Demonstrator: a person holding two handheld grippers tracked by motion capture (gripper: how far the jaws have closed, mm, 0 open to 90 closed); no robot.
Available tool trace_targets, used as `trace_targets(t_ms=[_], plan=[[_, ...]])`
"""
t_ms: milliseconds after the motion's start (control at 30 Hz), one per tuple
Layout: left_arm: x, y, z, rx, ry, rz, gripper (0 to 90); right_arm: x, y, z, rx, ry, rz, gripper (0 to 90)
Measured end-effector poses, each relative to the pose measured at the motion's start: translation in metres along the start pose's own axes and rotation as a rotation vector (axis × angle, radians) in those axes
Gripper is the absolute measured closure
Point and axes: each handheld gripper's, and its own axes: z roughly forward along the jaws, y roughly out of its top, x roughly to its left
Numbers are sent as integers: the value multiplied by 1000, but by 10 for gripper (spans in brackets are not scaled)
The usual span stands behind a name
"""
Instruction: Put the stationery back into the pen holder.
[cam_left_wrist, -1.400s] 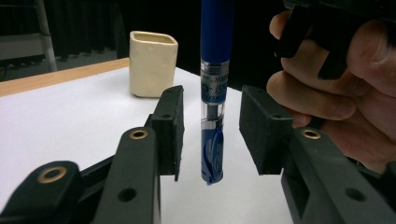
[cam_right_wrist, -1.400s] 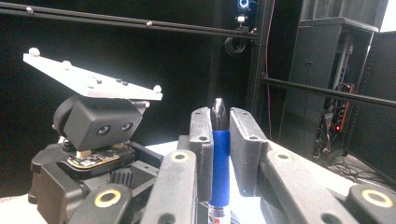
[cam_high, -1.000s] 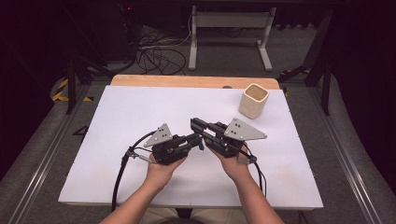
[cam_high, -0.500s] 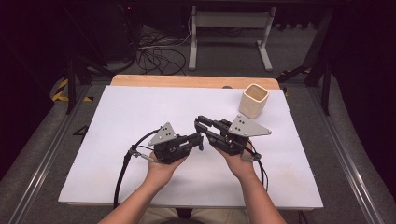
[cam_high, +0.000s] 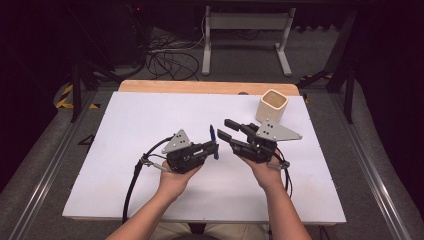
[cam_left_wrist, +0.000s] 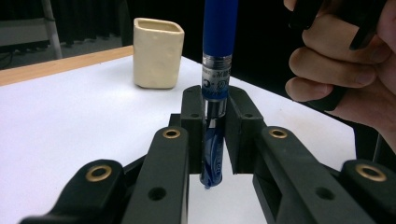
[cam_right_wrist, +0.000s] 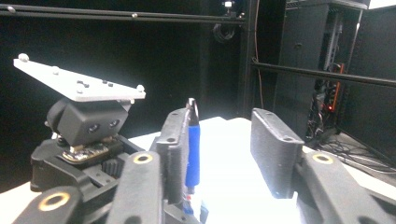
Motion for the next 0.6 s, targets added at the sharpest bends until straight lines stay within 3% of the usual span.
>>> trace_targets(t_ms=[367, 600], plan=[[2, 10, 8, 4, 9, 21, 796, -17, 2, -14, 34, -44, 23, 409], [1, 20, 15, 2, 14, 44, 796, -27, 2, -25, 21, -69, 61, 324]])
